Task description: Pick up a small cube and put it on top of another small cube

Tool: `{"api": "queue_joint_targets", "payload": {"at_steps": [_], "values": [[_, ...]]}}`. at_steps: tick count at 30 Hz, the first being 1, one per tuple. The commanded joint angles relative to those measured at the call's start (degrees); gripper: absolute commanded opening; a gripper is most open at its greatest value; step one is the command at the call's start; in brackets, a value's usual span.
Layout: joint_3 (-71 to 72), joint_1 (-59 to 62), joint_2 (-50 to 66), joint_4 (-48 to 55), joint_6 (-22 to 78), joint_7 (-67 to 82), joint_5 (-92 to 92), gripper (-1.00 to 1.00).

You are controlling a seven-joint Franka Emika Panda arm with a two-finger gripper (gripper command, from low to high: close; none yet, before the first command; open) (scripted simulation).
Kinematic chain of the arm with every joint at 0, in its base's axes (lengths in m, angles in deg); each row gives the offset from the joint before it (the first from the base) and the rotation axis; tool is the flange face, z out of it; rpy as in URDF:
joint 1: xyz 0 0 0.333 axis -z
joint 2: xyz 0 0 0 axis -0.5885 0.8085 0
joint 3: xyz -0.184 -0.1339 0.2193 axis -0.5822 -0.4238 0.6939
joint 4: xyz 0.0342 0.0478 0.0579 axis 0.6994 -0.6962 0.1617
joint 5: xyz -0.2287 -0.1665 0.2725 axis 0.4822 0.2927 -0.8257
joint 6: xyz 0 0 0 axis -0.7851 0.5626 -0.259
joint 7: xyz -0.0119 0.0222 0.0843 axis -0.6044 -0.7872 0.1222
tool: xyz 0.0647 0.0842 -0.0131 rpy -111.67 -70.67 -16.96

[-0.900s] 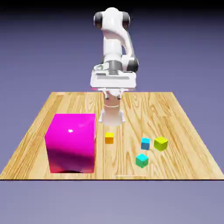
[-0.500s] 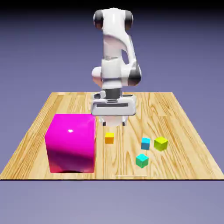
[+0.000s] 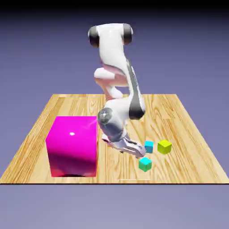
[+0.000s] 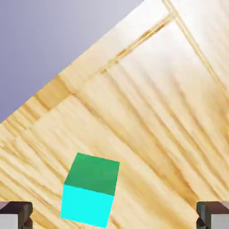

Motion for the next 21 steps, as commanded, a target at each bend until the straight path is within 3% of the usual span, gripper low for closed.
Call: {"api": "queue_joint_targets", "payload": {"at_steps": [1,5,9,10,14,21], "values": [[0.6,0.5,2.1,1.4,1.9,-1.0,-0.9,0.0],[2.8,2.6,10.4,7.0,9.7,-5.0,-4.5,0.0],[3.9,0.4,15.6,4.4,2.7,-3.4,-6.8,0.0],[3.9,0.4,15.6,4.4,2.7,-3.4,-6.8,-1.0],[3.1,2.7,11.5,7.4,10.1,-5.3,-5.0,-1.0],[0.7,-5.0,2.4,-3.2,11.5,6.9,12.1,-1.0]]}}
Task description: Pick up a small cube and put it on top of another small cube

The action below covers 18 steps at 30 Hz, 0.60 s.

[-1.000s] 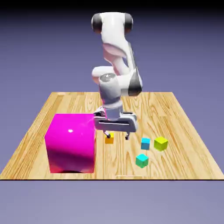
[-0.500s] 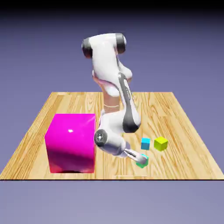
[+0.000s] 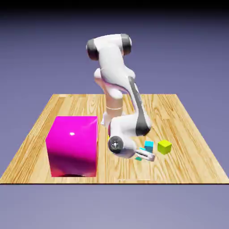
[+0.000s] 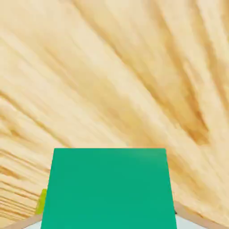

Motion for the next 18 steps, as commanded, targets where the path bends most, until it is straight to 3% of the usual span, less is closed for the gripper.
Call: {"api": "queue_joint_targets", "payload": {"at_steps": [1,18], "values": [[-0.3,-1.1,-1.3,-1.6,0.2,1.8,2.7,-1.0],[-5.4,-18.5,-21.0,-25.6,2.3,29.1,40.4,-1.0]]}}
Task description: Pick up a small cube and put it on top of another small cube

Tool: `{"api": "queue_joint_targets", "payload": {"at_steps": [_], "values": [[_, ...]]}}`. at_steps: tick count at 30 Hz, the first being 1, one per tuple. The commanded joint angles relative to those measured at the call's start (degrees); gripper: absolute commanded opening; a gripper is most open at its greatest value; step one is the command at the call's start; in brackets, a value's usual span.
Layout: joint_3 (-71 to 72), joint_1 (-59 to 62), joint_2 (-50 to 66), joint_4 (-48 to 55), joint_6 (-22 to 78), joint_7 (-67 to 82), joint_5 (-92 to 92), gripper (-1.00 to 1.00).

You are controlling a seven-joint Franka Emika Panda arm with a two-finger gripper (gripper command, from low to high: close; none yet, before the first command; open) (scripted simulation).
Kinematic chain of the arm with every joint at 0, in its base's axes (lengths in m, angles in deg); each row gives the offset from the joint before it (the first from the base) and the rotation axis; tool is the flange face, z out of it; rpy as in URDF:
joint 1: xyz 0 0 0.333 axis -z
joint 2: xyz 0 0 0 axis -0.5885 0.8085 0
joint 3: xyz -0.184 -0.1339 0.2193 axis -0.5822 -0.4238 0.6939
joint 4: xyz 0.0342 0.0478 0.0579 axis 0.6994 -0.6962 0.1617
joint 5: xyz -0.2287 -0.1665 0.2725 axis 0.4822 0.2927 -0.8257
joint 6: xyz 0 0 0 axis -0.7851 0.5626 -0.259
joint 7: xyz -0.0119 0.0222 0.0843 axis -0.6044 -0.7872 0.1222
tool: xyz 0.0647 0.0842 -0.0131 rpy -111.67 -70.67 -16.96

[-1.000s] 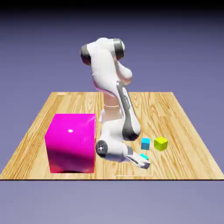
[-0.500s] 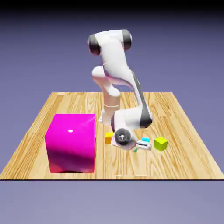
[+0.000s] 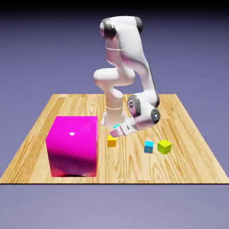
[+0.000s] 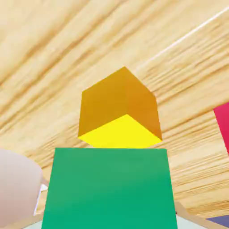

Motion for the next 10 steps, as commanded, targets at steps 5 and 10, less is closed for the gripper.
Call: {"api": "queue_joint_targets", "payload": {"at_steps": [5,10], "values": [[-3.3,1.8,5.8,-4.4,-9.3,-4.3,6.8,1.0],[0.0,0.0,0.0,0.0,0.0,0.0,0.2,1.0]]}}
